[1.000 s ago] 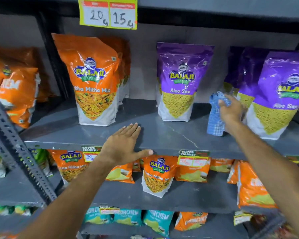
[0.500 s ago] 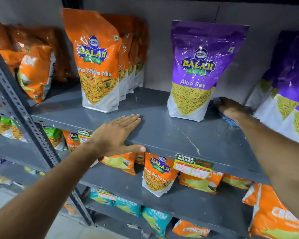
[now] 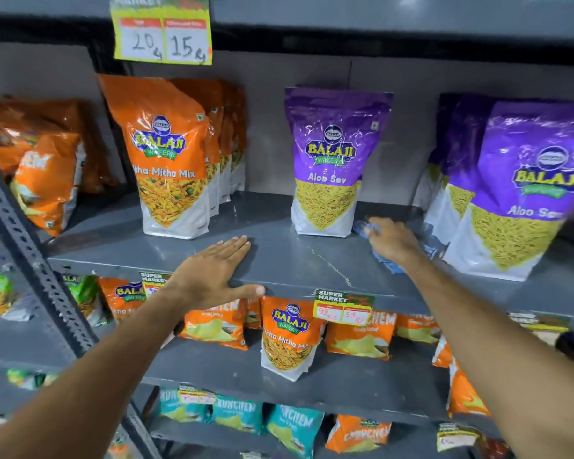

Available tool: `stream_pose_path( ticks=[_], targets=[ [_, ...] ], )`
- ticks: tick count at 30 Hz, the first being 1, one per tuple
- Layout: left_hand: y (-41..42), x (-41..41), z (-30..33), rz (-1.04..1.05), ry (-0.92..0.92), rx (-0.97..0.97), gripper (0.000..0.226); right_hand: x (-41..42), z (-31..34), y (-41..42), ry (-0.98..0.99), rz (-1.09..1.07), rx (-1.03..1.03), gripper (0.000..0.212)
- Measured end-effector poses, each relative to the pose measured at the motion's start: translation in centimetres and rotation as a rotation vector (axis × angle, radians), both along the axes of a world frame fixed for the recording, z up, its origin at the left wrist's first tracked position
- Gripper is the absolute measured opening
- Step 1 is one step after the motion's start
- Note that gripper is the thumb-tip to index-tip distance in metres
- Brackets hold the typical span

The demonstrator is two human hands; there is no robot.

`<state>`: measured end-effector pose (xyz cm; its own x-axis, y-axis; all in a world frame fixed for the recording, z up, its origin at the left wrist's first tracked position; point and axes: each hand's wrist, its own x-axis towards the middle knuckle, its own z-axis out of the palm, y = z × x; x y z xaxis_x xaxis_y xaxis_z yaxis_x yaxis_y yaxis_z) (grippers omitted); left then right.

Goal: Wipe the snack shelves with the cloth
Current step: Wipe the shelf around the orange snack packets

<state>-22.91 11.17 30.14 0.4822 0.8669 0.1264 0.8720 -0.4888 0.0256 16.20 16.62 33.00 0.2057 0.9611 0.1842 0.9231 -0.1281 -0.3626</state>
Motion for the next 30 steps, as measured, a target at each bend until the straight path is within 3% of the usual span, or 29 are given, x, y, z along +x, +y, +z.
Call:
stream_pose_path(
  ticks=[10, 13, 15, 17, 21, 26, 30],
  targets=[
    [-0.6, 0.1, 0.5, -0.020, -0.003, -0.009, 0.114, -5.4, -0.8, -7.2, -0.013, 0.026, 0.043, 0.039],
    [-0.4, -0.1, 0.2, -0.029, 0.000, -0.009, 0.116, -6.0, 0.2, -8.3, 0.294, 0.163, 0.091, 0.035],
    [-0.2, -0.2, 0.1, -0.029, -0.002, 0.013, 0.116, -4.7, 1.3, -8.9, 0.413, 0.138, 0.213, 0.034],
    [-0.2, -0.2, 0.0, -0.032, -0.002, 0.019, 0.115, -2.2, 1.5, -9.3, 0.340, 0.063, 0.250, 0.035],
    [-0.2, -0.1, 0.1, -0.037, 0.003, 0.026, 0.114, 1.4, -0.4, -10.3, 0.089, -0.056, 0.088, 0.039],
    [0.1, -0.2, -0.3, -0.035, 0.013, 0.043, 0.117, -2.6, -0.7, -10.9, -0.011, -0.056, 0.056, 0.042],
    [0.2, -0.2, -0.4, -0.037, 0.007, 0.041, 0.120, -7.5, -0.8, -10.3, 0.024, 0.023, 0.064, 0.039]
  ],
)
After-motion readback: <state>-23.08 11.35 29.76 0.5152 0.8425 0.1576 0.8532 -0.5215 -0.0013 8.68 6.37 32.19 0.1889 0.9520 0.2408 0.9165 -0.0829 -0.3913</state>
